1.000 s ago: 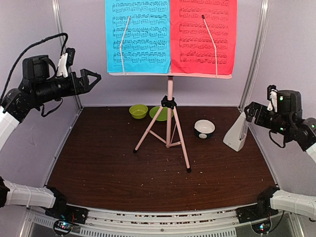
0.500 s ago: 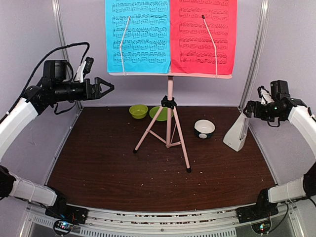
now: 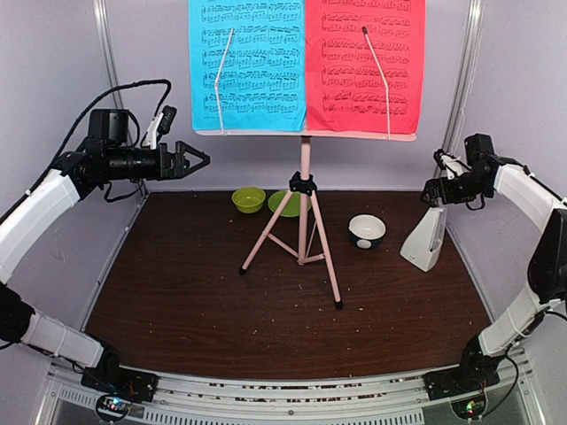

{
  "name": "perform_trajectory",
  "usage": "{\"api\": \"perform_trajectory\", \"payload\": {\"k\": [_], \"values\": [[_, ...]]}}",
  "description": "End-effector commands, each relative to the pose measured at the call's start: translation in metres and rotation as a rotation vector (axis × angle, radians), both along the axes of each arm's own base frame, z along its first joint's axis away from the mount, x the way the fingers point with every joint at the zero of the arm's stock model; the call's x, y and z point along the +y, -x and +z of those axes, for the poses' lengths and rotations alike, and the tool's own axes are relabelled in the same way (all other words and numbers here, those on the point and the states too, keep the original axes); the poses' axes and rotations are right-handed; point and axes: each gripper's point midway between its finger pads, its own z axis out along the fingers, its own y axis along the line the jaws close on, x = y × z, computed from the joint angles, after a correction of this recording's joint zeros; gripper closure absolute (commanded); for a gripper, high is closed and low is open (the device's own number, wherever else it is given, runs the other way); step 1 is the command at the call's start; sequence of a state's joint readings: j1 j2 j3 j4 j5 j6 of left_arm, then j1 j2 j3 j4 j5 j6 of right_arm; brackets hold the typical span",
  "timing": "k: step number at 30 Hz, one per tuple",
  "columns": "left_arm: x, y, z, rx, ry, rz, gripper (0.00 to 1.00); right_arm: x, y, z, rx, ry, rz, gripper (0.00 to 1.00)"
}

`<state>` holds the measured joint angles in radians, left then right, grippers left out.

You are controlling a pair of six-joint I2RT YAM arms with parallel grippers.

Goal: Set up the instrument practice props

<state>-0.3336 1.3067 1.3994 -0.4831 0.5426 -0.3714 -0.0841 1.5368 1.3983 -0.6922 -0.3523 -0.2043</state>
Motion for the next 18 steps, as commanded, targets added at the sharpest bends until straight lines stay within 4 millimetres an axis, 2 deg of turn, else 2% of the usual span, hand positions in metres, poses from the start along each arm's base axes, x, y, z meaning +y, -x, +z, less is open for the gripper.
{"api": "perform_trajectory", "payload": {"k": [1, 5, 12, 18], "values": [[-0.004, -0.007, 0.018, -0.072, 0.016, -0.031, 0.02, 0.003, -0.001, -0.015, 0.034, 0.023, 0.068, 0.02], [-0.006, -0.007, 0.016, -0.068, 0.019, -0.043, 0.02, 0.007, 0.0, -0.029, 0.066, 0.016, 0.112, 0.03], [-0.007, -0.005, 0.012, -0.062, 0.017, -0.053, 0.02, 0.004, 0.007, -0.058, 0.115, 0.047, 0.12, 0.06], [-0.007, -0.003, 0.01, -0.059, 0.016, -0.059, 0.02, 0.003, 0.012, -0.069, 0.127, 0.056, 0.12, 0.08]]}}
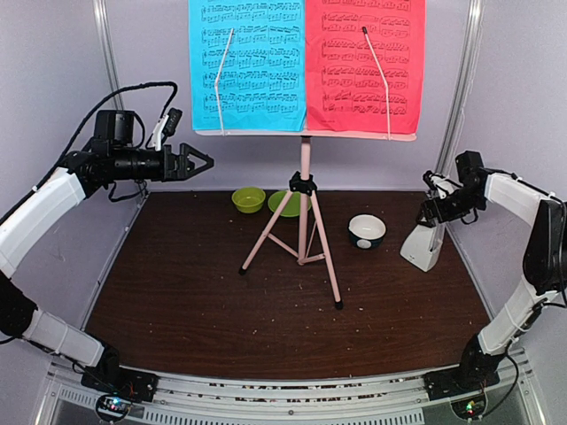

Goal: Set up the instrument practice props

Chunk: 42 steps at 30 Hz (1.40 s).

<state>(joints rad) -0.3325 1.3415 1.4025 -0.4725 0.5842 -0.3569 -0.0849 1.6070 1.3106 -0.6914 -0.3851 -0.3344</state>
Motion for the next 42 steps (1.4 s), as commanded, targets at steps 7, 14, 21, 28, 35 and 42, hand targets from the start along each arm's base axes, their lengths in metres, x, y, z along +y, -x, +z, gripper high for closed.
{"api": "perform_trajectory", "payload": {"k": [7, 14, 21, 28, 35, 42], "values": [[0.001, 0.002, 0.014, -0.068, 0.014, -0.013, 0.02, -0.002, 0.012, -0.014, -0.016, 0.017, 0.004, 0.11], [0.003, 0.005, 0.015, -0.073, 0.019, -0.008, 0.02, 0.001, 0.008, -0.008, -0.039, 0.0, -0.005, 0.27], [0.008, 0.007, 0.014, -0.077, 0.022, 0.019, 0.02, 0.025, 0.021, 0.002, -0.067, -0.015, 0.002, 0.44], [0.015, 0.011, 0.008, -0.098, 0.035, 0.073, 0.06, 0.046, 0.052, 0.023, -0.125, -0.096, -0.029, 0.63], [-0.002, 0.033, -0.021, -0.135, -0.062, 0.037, 0.13, 0.066, 0.079, 0.062, -0.191, -0.255, -0.07, 0.7], [-0.044, 0.078, -0.065, -0.173, -0.161, -0.105, 0.2, 0.105, 0.12, 0.083, -0.165, -0.481, -0.029, 0.78]]}}
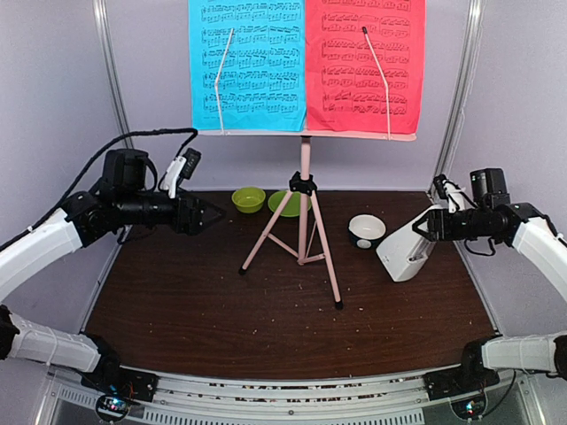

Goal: Set up the instrument practice props

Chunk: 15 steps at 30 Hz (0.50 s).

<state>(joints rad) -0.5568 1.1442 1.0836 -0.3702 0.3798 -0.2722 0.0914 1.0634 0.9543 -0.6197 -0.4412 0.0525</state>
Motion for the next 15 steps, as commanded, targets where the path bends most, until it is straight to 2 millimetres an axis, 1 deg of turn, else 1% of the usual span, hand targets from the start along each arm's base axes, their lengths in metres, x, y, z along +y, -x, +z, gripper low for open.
{"api": "perform_trajectory", "payload": {"k": [1, 3, 6, 9, 12, 15], "values": [[-0.02, 0.019, -0.018, -0.078, -0.034, -0.061, 0.21, 0.04, 0.023, 0.029, -0.036, -0.219, 0.069, 0.79], [-0.028, 0.034, -0.031, -0.081, -0.038, -0.097, 0.22, 0.057, 0.04, 0.027, -0.019, -0.242, 0.113, 0.81], [-0.035, 0.054, -0.052, -0.098, -0.056, -0.143, 0.22, 0.078, 0.064, 0.025, -0.004, -0.292, 0.175, 0.85], [-0.039, 0.073, -0.069, -0.111, -0.052, -0.185, 0.22, 0.094, 0.084, 0.026, -0.007, -0.339, 0.229, 0.88], [-0.048, 0.091, -0.085, -0.118, -0.067, -0.23, 0.2, 0.106, 0.097, 0.026, 0.002, -0.385, 0.261, 0.92], [-0.058, 0.104, -0.101, -0.107, -0.096, -0.273, 0.14, 0.121, 0.105, 0.029, -0.004, -0.425, 0.292, 0.95]]}}
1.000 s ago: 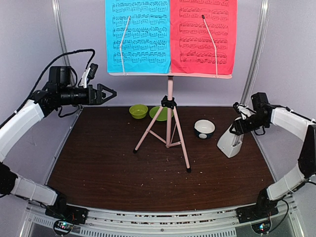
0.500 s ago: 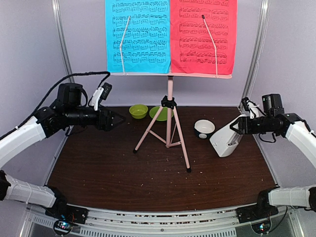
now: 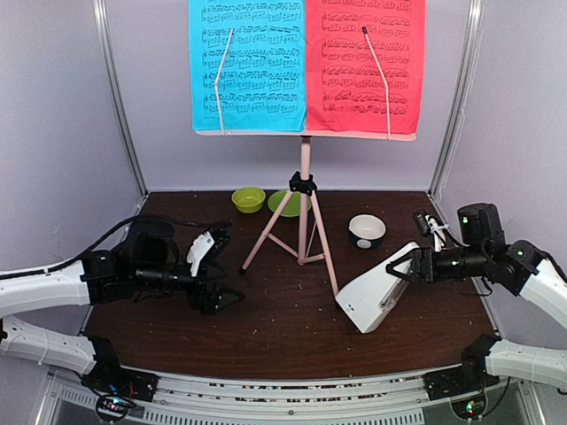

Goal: Set up the instrument practice props

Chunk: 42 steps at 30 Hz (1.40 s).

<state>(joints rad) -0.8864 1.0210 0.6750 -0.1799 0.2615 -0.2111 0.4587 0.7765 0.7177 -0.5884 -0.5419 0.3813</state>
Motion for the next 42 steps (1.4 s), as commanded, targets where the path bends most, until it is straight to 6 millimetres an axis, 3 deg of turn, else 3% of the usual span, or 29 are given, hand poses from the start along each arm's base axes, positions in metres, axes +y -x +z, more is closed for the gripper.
{"api": "perform_trajectory", "payload": {"k": [1, 4, 14, 25, 32, 38, 42], "values": [[-0.02, 0.006, 0.005, -0.085, 0.035, -0.038, 0.1, 0.029, -0.002, 0.044, -0.112, -0.171, 0.024, 0.97], [-0.035, 0.013, 0.002, -0.094, 0.025, -0.077, 0.02, 0.045, -0.001, 0.044, -0.107, -0.17, 0.05, 0.99], [-0.094, 0.019, -0.013, -0.086, 0.021, -0.192, 0.03, 0.102, -0.011, 0.051, -0.089, -0.123, 0.083, 1.0], [-0.118, 0.02, -0.041, -0.065, -0.022, -0.278, 0.08, 0.139, -0.006, 0.058, -0.077, -0.154, 0.123, 1.0], [-0.127, 0.023, -0.051, -0.06, -0.051, -0.341, 0.16, 0.149, -0.002, 0.058, -0.072, -0.159, 0.14, 1.0], [-0.127, 0.021, -0.065, -0.057, -0.1, -0.346, 0.37, 0.148, -0.001, 0.057, -0.073, -0.154, 0.142, 1.0], [-0.124, 0.019, -0.072, -0.066, -0.131, -0.348, 0.47, 0.147, 0.0, 0.054, -0.067, -0.152, 0.138, 1.0]]}}
